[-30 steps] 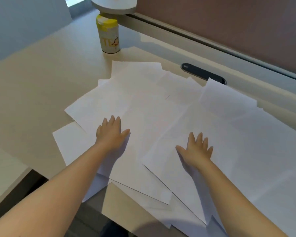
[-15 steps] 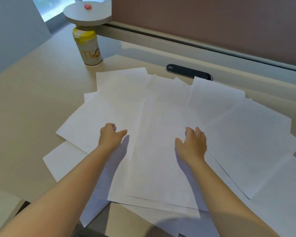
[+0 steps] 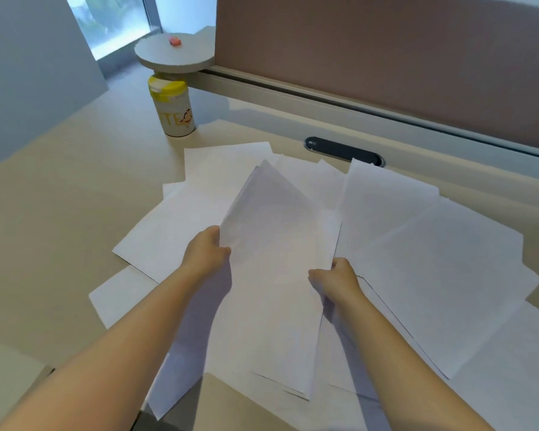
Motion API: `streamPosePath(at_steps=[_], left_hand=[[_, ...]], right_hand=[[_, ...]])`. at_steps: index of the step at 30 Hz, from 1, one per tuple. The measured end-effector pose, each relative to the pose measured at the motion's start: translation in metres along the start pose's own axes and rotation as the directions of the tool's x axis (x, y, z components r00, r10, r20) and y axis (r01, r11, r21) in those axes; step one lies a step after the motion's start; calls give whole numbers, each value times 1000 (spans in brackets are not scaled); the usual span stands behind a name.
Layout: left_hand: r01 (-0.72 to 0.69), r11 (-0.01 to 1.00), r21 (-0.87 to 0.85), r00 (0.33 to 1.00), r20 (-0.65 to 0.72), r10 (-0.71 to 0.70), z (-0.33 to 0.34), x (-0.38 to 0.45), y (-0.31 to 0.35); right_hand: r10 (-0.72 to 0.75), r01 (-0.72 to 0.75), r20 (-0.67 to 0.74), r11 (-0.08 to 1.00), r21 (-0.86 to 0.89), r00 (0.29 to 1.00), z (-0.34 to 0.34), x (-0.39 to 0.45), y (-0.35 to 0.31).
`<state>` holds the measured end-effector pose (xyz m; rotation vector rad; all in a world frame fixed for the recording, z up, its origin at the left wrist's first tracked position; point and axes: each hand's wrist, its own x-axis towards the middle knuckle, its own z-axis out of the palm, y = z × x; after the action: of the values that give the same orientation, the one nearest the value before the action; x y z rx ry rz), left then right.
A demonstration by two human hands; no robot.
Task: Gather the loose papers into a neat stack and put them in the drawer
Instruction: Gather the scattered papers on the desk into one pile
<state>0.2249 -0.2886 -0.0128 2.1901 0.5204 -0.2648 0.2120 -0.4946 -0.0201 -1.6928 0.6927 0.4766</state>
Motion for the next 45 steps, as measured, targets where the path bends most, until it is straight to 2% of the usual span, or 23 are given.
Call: streamPosePath(at_steps=[5, 9, 12, 15, 18, 20, 22, 24, 26, 28, 31, 33, 36, 38, 41, 43, 45], left_hand=[[13, 992, 126, 998, -66, -5, -34, 42, -10], [68, 933, 352, 993, -114, -30, -52, 74, -19], [99, 930, 353, 992, -109, -65, -61, 89, -29], [77, 936, 343, 993, -111, -41, -69, 97, -35], [44, 934, 354, 995, -102, -8, -74, 104, -34], [25, 931, 364, 995, -102, 13, -77, 108, -32], [-11, 929, 370, 994, -97, 50, -77, 110, -25], [-87, 952, 295, 990, -80, 115, -73, 110, -16], [-142, 979, 144, 990, -2, 143, -68, 107, -4], [-133, 991, -7, 986, 100, 133, -55, 100, 12], [-85, 983, -161, 979, 172, 113, -31, 85, 40], [-47, 973, -225, 966, 236, 101, -11, 74, 58], [-68, 975, -214, 935, 327, 137, 26, 56, 79], [-109, 972, -208, 943, 289, 167, 48, 49, 89], [-118, 971, -206, 966, 201, 161, 76, 43, 99], [-101, 974, -203, 978, 162, 135, 90, 41, 102], [-92, 980, -179, 985, 130, 116, 103, 41, 103]], right_hand=[[-29, 29, 26, 999, -17, 999, 33, 9, -20], [-24, 25, -27, 999, 35, 999, 63, 23, -33], [-22, 27, -52, 995, 97, 998, 86, 27, -47], [9, -7, -6, 986, 166, 1000, 106, 31, -54], [39, -39, -3, 995, 90, 999, 122, 35, -57], [-6, 8, -37, 999, 32, 999, 122, 37, -62], [-82, 88, -103, 994, 61, 991, 112, 40, -65], [-114, 138, -192, 983, 120, 975, 95, 41, -70], [-145, 176, -245, 978, 111, 959, 80, 41, -72], [-175, 206, -286, 975, 84, 942, 56, 36, -74], [-209, 254, -340, 963, 93, 917, 18, 31, -70], [-208, 274, -364, 951, 141, 908, -8, 29, -62], [-191, 283, -393, 940, 192, 900, -46, 28, -49], [-178, 234, -411, 968, 91, 894, -72, 28, -38], [-172, 97, -435, 977, -189, 884, -117, 38, -12], [-138, -95, -440, 879, -467, 887, -144, 49, 7], [-84, -244, -437, 729, -640, 895, -163, 54, 22]])
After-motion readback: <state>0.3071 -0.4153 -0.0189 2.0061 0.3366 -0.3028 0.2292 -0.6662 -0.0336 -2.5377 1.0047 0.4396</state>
